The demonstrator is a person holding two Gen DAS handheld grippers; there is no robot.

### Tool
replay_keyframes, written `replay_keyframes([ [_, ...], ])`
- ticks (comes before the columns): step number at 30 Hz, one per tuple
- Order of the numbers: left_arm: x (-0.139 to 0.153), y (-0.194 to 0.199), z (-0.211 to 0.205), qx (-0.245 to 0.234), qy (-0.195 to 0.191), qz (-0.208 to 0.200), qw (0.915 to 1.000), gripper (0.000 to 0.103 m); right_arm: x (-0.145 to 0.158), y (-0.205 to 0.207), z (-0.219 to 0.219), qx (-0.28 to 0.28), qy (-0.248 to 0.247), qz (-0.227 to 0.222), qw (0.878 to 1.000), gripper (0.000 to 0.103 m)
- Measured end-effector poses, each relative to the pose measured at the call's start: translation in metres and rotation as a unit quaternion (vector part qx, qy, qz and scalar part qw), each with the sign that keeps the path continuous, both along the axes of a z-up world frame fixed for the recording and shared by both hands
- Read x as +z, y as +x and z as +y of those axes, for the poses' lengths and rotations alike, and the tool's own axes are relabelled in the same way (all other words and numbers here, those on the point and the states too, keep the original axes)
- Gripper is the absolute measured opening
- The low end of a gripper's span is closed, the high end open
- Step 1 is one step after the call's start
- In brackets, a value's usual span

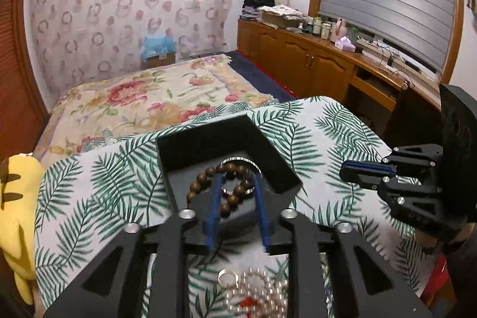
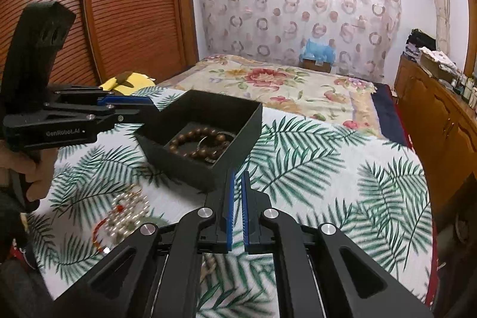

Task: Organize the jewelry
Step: 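Lower the bead bracelet into the black box and open the left gripper while the right releases the bangle, then move the left gripper to the pearl necklace and close on it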

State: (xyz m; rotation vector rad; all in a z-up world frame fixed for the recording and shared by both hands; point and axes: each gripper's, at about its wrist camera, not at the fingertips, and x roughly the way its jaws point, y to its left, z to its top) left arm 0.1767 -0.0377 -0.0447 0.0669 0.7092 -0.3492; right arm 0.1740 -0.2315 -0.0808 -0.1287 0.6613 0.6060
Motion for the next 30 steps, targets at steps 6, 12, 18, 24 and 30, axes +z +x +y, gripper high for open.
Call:
replay_keyframes([
  [6,-0.009,-0.028,0.007,0.004,0.0,-0.001,1.0,0.035,-0.018,-0.017,-0.001,0.02,-0.013,0.031,0.999,0.006],
  [12,-0.024,-0.044,0.012,0.011,-0.002,0.005,0.9999,0.057,-0.037,-0.025,0.001,0.028,-0.036,0.063,0.997,0.008],
  [18,-0.043,-0.046,0.023,0.03,0.002,0.021,0.9993,0.072,-0.05,-0.036,0.004,0.036,-0.046,0.079,0.995,0.018],
  [24,-0.057,-0.049,0.033,0.04,0.01,0.036,0.9985,0.078,-0.058,-0.039,0.015,0.043,-0.078,0.08,0.993,0.018],
  [30,-0.07,-0.055,0.041,0.045,0.017,0.055,0.9973,0.08,-0.057,-0.037,0.018,0.035,-0.115,0.067,0.99,0.015],
])
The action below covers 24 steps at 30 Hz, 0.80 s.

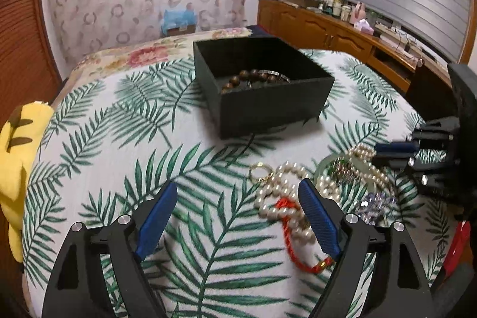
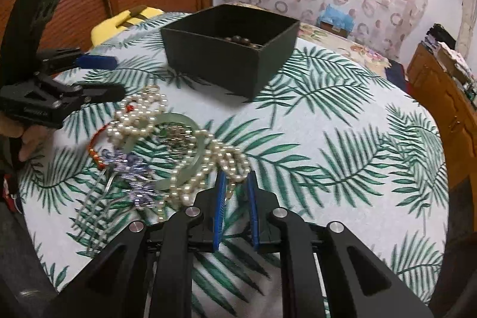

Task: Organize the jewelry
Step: 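Move the left gripper to the pearl necklace and close on it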

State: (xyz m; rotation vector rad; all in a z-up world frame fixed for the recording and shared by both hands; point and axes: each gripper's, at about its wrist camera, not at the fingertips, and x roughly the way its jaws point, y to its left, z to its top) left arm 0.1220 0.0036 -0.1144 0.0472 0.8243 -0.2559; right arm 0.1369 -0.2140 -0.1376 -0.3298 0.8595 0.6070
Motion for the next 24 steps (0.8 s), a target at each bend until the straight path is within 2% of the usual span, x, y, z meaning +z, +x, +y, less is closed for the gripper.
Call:
replay_keyframes([
  [1,-0.001,-0.001,0.001,-0.001,0.0,0.003,1.0,0.08,0.0,0.002,-0.003,-0.005,-0.002,-0.001,1.0,0.012],
  [8,-0.004,-0.011,0.004,-0.01,-0.01,0.016,0.9998,0.078,-0.002,0.01,-0.018,-0.023,0.013,-0.004,1.0,0.012],
  [13,-0.003,-0.014,0.001,-0.019,-0.011,0.019,0.9996,0.061,-0.003,0.01,-0.021,-0.025,0.027,-0.003,0.999,0.012],
  [18,-0.003,-0.002,0.004,-0.015,-0.025,0.027,0.9992,0.046,-0.003,0.011,-0.021,-0.026,0.028,-0.002,0.999,0.012],
  [20,-0.004,0.003,0.005,-0.014,-0.028,0.034,0.9989,0.037,-0.003,0.011,-0.021,-0.025,0.027,-0.003,0.999,0.012],
  [24,-0.006,0.01,0.0,-0.023,-0.022,0.042,0.9986,0.036,-0.003,0.011,-0.021,-0.025,0.027,-0.003,0.999,0.012],
])
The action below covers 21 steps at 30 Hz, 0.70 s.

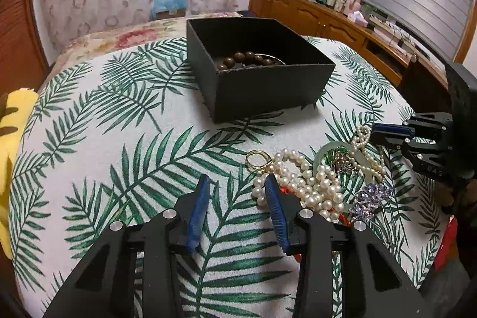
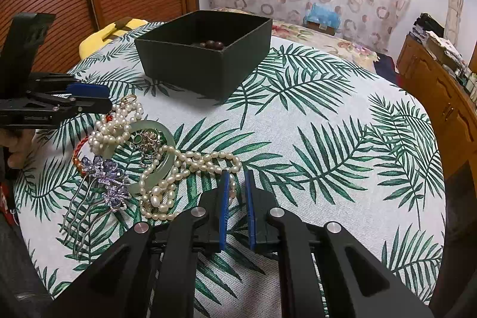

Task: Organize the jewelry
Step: 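Move the left gripper to the pearl necklace and close on it, then lift the pearl necklace with the left gripper and carry it over the box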

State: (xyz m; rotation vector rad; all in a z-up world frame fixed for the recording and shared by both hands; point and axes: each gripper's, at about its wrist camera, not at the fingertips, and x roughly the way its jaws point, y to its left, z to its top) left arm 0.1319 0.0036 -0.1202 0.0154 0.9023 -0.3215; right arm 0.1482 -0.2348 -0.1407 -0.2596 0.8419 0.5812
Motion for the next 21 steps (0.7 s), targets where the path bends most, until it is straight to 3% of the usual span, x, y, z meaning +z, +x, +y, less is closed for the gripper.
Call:
replay_keyframes([
  [2,0.001,0.002,-0.002,-0.005,0.005,0.004,1.0,0.03,0.0,0.0,0.0,0.0,0.0,0.0,1.0,0.012],
  [8,0.001,0.005,-0.01,-0.019,0.028,0.007,0.9994,0.027,0.0,0.0,0.001,0.0,-0.003,-0.002,1.0,0.012],
  [13,0.0,0.007,-0.023,-0.043,0.049,0.004,0.9979,0.008,0.0,0.0,0.001,0.0,-0.002,-0.002,1.0,0.012],
  [15,0.0,0.007,-0.026,-0.042,0.054,0.001,0.9976,0.007,0.0,0.0,0.001,0.0,-0.003,-0.002,1.0,0.012],
  [21,0.023,-0.004,-0.025,-0.031,0.023,-0.037,0.9986,0.007,-0.001,-0.001,0.001,0.0,-0.002,-0.002,1.0,0.012],
])
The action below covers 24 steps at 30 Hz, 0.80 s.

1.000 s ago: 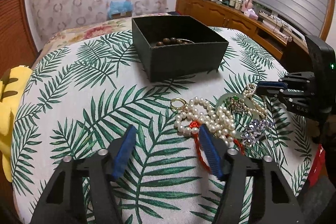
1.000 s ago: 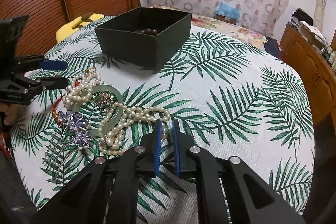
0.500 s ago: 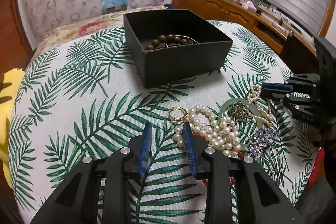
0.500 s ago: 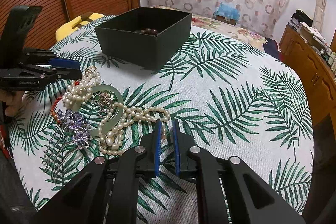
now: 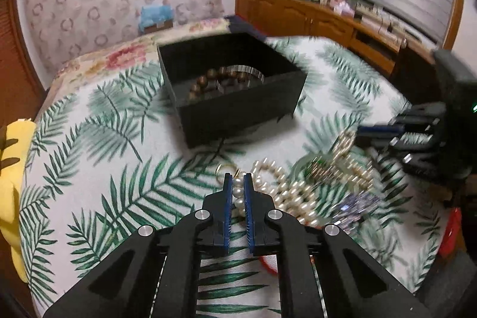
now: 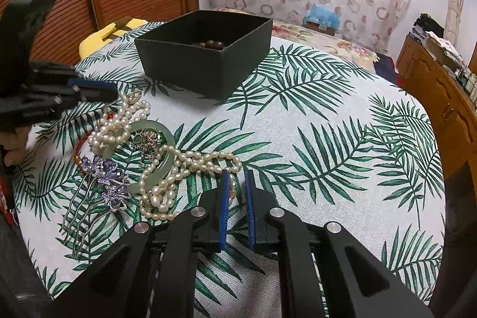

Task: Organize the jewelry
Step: 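Lift the pearl necklace with the left gripper and carry it over the box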

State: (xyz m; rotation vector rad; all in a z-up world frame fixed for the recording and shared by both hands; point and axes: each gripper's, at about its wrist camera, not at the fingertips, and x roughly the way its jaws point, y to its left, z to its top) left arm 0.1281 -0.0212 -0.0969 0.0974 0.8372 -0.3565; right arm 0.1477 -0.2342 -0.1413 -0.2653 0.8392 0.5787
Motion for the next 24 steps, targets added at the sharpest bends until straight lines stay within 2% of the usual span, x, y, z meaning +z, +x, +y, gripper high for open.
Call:
replay_keyframes([
  [6,0.035,-0.01,-0.002,-0.001,-0.024,-0.044,0.9987,0.007,0.0,0.0,0.0,0.0,0.0,0.0,1.0,0.012],
  [11,0.052,-0.017,-0.004,0.0,-0.037,-0.065,0.9972,0.007,-0.001,-0.001,0.001,0.001,-0.001,0.0,1.0,0.012],
  [13,0.059,-0.019,-0.004,0.001,-0.043,-0.074,0.9964,0.007,-0.001,-0.002,0.002,0.007,-0.003,-0.001,1.0,0.006],
  [17,0.07,-0.022,-0.004,0.001,-0.049,-0.088,0.995,0.007,0.001,-0.004,0.005,0.01,-0.01,-0.002,1.0,0.005],
  [20,0.081,-0.024,-0.003,0.001,-0.056,-0.101,0.9933,0.007,0.012,-0.005,0.003,0.009,0.003,-0.015,1.0,0.005],
  [24,0.096,-0.026,-0.002,0.002,-0.059,-0.118,0.9913,0.007,0.043,-0.011,0.0,0.01,0.022,-0.044,0.999,0.005],
])
